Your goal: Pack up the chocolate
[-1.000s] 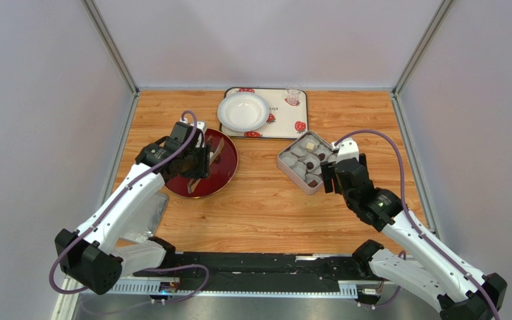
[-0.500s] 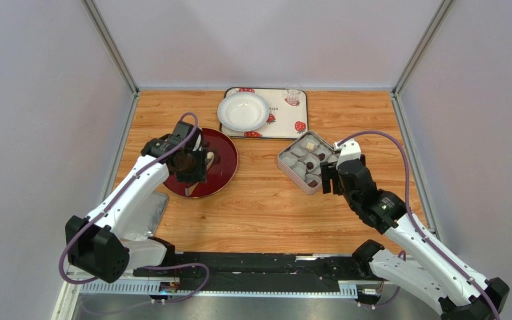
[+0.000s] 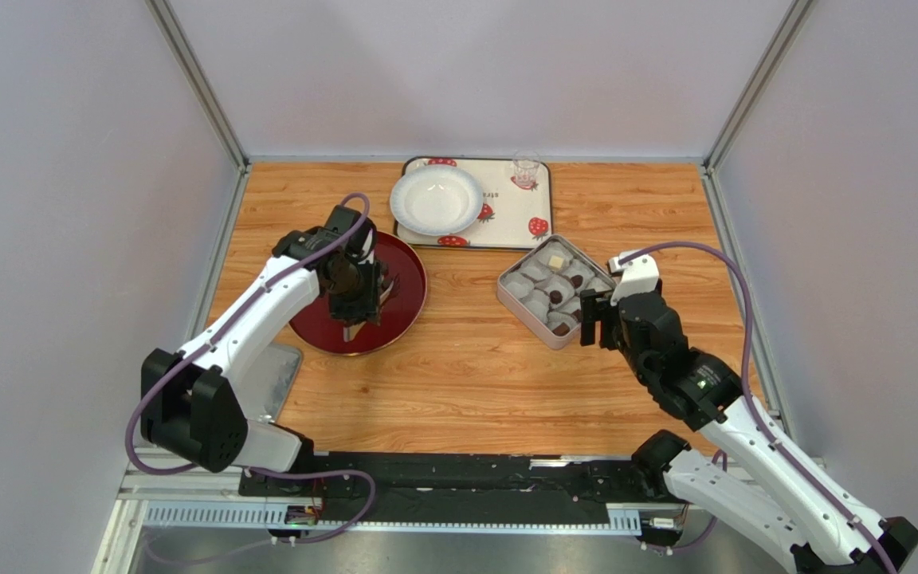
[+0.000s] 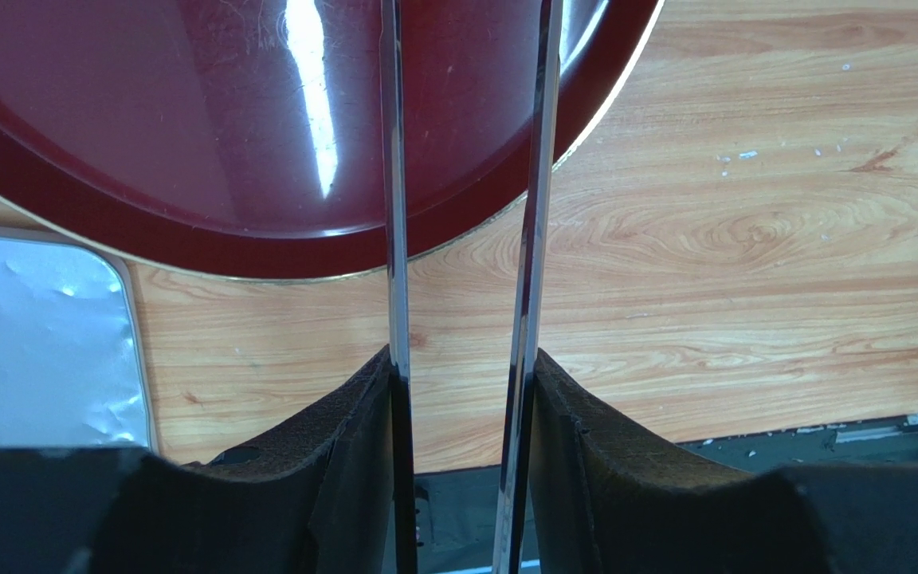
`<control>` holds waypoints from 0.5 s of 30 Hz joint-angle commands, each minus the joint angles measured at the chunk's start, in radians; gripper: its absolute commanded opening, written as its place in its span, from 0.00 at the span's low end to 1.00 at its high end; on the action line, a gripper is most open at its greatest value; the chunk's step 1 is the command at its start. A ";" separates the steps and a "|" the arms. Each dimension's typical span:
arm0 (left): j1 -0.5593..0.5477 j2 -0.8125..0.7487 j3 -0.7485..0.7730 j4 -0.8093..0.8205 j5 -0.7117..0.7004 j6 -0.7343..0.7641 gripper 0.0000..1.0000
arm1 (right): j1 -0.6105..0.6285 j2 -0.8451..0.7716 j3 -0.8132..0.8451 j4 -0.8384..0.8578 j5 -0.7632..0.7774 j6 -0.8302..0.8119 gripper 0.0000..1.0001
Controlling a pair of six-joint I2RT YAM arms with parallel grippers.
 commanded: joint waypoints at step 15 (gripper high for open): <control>0.004 0.124 0.067 0.021 -0.061 0.028 0.46 | 0.002 -0.064 -0.009 0.062 0.011 0.016 0.75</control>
